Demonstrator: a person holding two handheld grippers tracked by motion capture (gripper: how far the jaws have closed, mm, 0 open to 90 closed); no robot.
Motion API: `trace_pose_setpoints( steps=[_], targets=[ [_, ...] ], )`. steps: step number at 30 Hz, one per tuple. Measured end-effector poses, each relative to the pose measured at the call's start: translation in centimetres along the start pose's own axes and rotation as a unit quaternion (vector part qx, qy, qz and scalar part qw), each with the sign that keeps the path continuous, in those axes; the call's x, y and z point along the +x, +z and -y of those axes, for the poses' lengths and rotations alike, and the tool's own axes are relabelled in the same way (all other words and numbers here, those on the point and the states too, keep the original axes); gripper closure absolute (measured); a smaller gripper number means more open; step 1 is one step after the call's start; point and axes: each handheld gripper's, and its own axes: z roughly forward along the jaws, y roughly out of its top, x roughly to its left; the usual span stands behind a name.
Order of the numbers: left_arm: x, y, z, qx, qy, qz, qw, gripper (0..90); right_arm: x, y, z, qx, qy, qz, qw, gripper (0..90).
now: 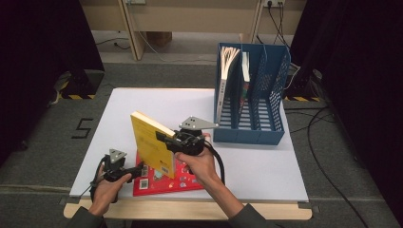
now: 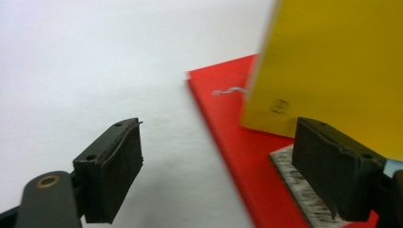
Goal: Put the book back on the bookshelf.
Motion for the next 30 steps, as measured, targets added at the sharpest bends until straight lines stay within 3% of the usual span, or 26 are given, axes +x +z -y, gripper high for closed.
trace_pose_setpoints(
  steps=[2, 7, 10, 15, 18, 20, 23, 26, 30],
  targets=[
    [0.8, 0.0, -0.1, -0.003, -0.006, -0.008, 0.9999, 16.4, -0.2, 0.3, -0.2, 0.003, 0.005, -0.002, 1.0, 74.4],
    [2.1, 0.2, -0.1, 0.0, -0.02, -0.022, 0.9996, 16.3, -2.0, 0.5, -1.0, -0.011, 0.046, 0.003, 0.9989, 75.0],
    [2.3, 0.3, -0.1, 0.002, -0.022, -0.023, 0.9995, 16.3, -3.2, 0.2, -1.9, -0.012, 0.052, 0.026, 0.9983, 74.6],
    [2.6, 0.7, -0.2, 0.005, -0.012, -0.029, 0.9995, 16.3, -5.6, -0.3, -3.6, -0.015, 0.084, 0.057, 0.9947, 74.5],
    [2.9, 0.9, -0.2, 0.01, 0.004, -0.039, 0.9992, 16.3, -6.4, -0.8, -4.4, -0.018, 0.078, 0.075, 0.994, 73.8],
    [3.1, 1.0, -0.1, 0.018, 0.002, -0.044, 0.9989, 16.3, -6.8, -1.2, -4.9, -0.025, 0.064, 0.09, 0.9936, 73.7],
    [3.1, 1.3, 0.0, 0.032, 0.014, -0.037, 0.9987, 16.3, -7.3, -1.6, -4.9, -0.031, 0.052, 0.105, 0.9927, 73.6],
    [3.1, 1.4, 0.1, 0.03, 0.016, -0.038, 0.9987, 16.1, -7.4, -2.1, -3.9, -0.027, 0.049, 0.11, 0.9924, 73.2],
    [3.3, 1.4, 0.2, 0.031, 0.008, -0.034, 0.9989, 15.5, -7.4, -3.3, -3.1, -0.039, 0.042, 0.1, 0.9933, 73.0]
  ],
)
